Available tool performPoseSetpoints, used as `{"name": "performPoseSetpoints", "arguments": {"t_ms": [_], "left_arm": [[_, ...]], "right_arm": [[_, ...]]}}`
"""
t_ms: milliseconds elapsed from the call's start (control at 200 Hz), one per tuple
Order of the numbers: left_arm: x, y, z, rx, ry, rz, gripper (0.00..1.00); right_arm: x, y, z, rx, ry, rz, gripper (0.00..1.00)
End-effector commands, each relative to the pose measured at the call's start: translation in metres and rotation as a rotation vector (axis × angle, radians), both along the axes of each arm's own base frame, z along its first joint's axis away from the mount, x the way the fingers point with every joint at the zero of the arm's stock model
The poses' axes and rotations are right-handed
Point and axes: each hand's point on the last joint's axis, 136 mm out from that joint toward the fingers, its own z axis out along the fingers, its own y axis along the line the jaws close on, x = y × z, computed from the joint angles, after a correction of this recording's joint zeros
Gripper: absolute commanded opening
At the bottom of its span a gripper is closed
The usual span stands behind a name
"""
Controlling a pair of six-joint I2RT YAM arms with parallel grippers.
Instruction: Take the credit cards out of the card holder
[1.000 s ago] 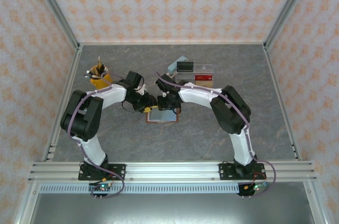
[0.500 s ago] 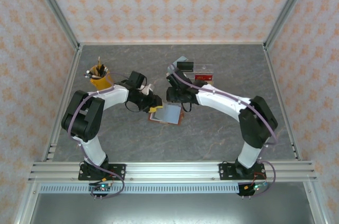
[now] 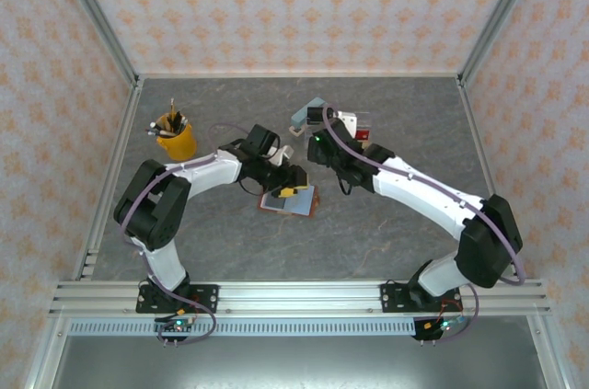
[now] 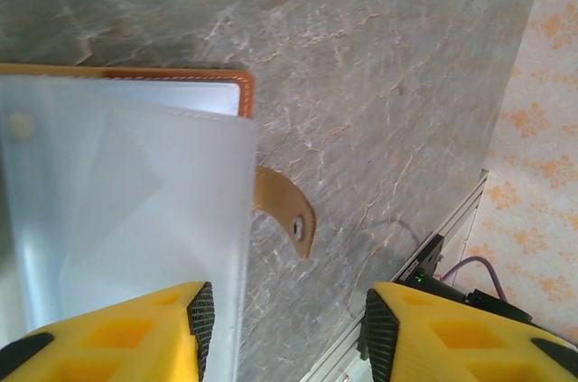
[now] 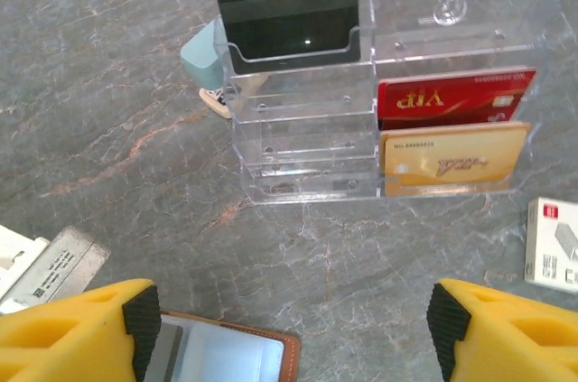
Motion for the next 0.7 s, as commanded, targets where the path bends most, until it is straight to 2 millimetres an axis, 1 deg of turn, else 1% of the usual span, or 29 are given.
{"name": "performPoseSetpoints", "arguments": {"t_ms": [0, 25, 35, 140, 230, 340, 420, 495, 560, 636, 696], "left_arm": [[0.011, 0.003, -0.011, 0.047, 0.008, 0.03, 0.54], [0.011, 0.003, -0.012, 0.051, 0.008, 0.032, 0.55], [0.012, 0.003, -0.012, 0.051, 0.008, 0.032, 0.56], [0.016, 0.005, -0.004, 0.048, -0.001, 0.034, 0.6], [0.02, 0.015, 0.003, 0.057, -0.013, 0.048, 0.62], [0.022, 0.028, 0.004, 0.062, -0.005, 0.075, 0.63], [0.022, 0.042, 0.002, 0.074, 0.002, 0.106, 0.62], [0.024, 0.054, -0.001, 0.077, 0.004, 0.147, 0.59], [0.022, 0.054, -0.003, 0.07, 0.013, 0.147, 0.51], [0.019, 0.049, -0.006, 0.052, 0.025, 0.135, 0.43], [0.017, 0.048, -0.01, 0.058, 0.033, 0.131, 0.37]], "right_arm": [[-0.002, -0.007, 0.0, 0.008, -0.032, -0.01, 0.93], [-0.003, -0.005, -0.001, 0.019, -0.031, 0.0, 0.99], [-0.004, -0.004, -0.001, 0.025, -0.032, 0.008, 1.0], [-0.006, 0.008, -0.003, 0.053, -0.008, 0.069, 1.0], [-0.007, 0.017, -0.002, 0.082, 0.004, 0.098, 1.0], [-0.007, 0.026, -0.004, 0.122, 0.028, 0.114, 0.98], [-0.006, 0.036, -0.01, 0.144, 0.065, 0.124, 0.93], [-0.007, 0.05, -0.019, 0.169, 0.122, 0.158, 0.85], [-0.007, 0.062, -0.028, 0.193, 0.173, 0.178, 0.75], [-0.007, 0.069, -0.035, 0.214, 0.21, 0.172, 0.67], [-0.006, 0.074, -0.042, 0.235, 0.235, 0.165, 0.6]]}}
